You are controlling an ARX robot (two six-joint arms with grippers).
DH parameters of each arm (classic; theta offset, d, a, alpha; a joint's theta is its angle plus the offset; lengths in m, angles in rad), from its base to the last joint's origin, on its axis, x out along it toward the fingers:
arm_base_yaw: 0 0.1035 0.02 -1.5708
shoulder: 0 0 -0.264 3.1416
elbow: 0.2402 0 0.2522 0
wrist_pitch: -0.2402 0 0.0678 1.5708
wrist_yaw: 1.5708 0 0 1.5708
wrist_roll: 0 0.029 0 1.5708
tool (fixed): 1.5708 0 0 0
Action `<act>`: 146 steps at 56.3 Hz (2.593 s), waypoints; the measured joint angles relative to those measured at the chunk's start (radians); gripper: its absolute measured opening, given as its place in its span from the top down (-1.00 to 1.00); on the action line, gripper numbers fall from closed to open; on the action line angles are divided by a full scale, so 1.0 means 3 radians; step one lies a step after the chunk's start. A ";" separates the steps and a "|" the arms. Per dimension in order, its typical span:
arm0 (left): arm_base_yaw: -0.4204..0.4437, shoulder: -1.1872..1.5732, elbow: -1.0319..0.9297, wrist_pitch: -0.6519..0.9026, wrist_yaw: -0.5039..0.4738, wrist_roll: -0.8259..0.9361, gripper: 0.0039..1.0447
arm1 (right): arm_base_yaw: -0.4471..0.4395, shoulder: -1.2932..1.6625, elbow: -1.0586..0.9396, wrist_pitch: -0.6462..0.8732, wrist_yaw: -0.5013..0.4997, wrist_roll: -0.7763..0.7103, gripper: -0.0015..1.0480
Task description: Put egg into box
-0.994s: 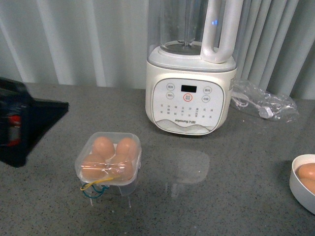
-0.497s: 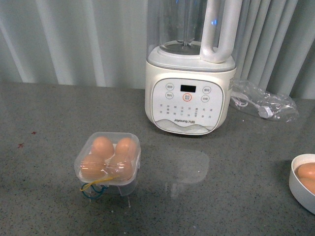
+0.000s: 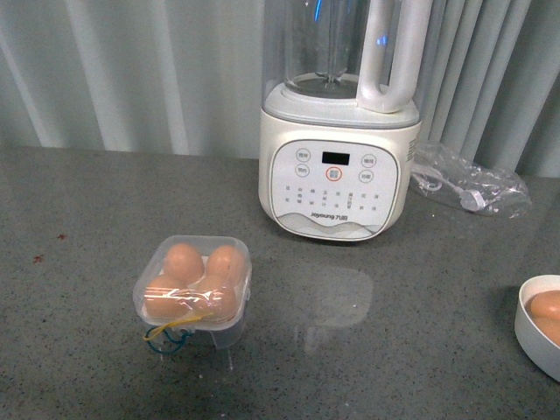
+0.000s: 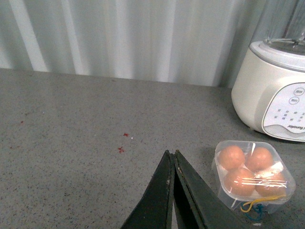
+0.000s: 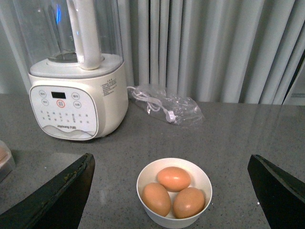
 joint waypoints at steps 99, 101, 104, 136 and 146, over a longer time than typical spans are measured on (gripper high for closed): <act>0.0001 -0.2078 -0.0001 -0.2036 -0.0003 -0.0005 0.07 | 0.0000 0.0000 0.0000 0.0000 0.0003 0.0001 -0.86; 0.0001 -0.2078 -0.0001 -0.2036 -0.0003 -0.0005 -0.10 | 0.0000 0.0000 0.0000 0.0000 0.0003 0.0001 -0.86; 0.0001 -0.2078 -0.0001 -0.2036 -0.0003 -0.0005 -0.34 | 0.0000 0.0000 0.0000 0.0000 0.0004 0.0000 -0.86; 0.0001 -0.2078 -0.0001 -0.2036 -0.0003 -0.0001 -0.87 | 0.0000 0.0000 0.0000 0.0000 0.0003 0.0000 -0.86; 0.0001 -0.2078 -0.0001 -0.2036 -0.0003 -0.0003 -0.87 | 0.0000 0.0000 0.0000 0.0000 0.0003 0.0001 -0.86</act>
